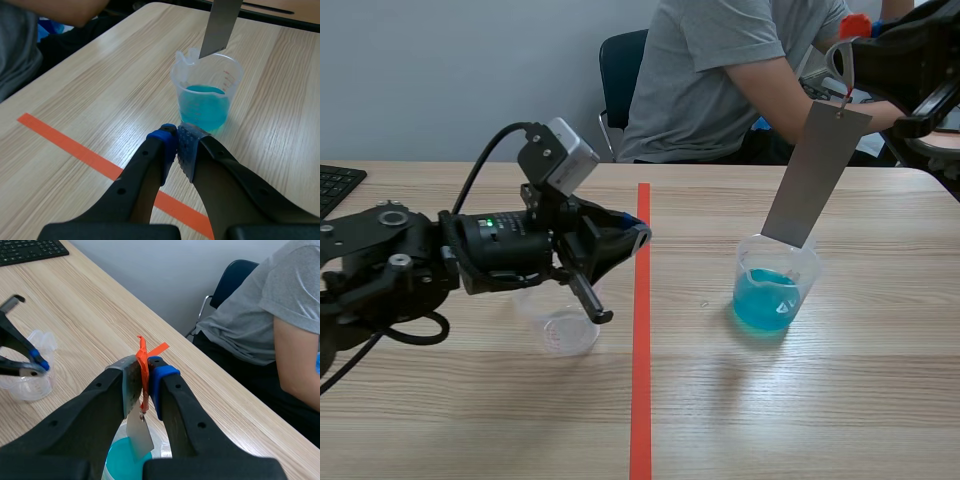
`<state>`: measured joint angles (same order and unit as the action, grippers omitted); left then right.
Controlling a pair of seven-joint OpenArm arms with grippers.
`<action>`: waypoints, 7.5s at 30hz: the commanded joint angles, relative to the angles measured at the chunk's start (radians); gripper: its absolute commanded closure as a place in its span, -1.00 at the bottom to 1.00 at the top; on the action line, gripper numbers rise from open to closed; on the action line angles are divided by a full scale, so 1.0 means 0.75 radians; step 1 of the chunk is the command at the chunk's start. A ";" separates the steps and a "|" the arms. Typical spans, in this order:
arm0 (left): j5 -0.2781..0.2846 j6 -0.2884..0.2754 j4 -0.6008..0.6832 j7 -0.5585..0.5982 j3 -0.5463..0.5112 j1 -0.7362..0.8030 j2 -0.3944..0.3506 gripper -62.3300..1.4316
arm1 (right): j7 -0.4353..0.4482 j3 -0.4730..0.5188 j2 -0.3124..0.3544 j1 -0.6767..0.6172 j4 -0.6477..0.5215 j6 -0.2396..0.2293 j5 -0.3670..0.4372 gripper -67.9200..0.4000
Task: Do the redox reaction experiment.
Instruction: 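Point at the plate with the left hand, then lower the plate into the blue solution, then hold the plate still in the solution, then raise the plate and point at it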
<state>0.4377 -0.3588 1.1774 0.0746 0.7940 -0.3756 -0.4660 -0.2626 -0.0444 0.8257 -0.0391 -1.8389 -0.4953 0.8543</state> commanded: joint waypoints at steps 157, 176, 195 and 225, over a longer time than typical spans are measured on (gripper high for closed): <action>0.094 0.256 0.436 0.039 -1.209 1.568 -0.152 0.82 | 0.240 -0.181 -0.296 0.123 0.513 -0.110 -0.414 0.94; 0.094 0.255 0.436 0.039 -1.209 1.568 -0.152 0.82 | 0.234 -0.181 -0.296 0.122 0.512 -0.110 -0.413 0.94; 0.095 0.255 0.436 0.039 -1.209 1.568 -0.152 0.82 | 0.135 -0.128 -0.294 0.122 0.429 -0.109 -0.401 0.94; 0.100 0.250 0.436 0.041 -1.209 1.568 -0.193 0.82 | -0.329 0.154 -0.292 0.122 -0.091 -0.109 -0.069 0.94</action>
<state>0.5056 -0.1654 1.4975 0.0864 -0.1062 0.8032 -0.6064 -0.5266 0.0563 0.5903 0.0353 -1.8931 -0.5812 0.7925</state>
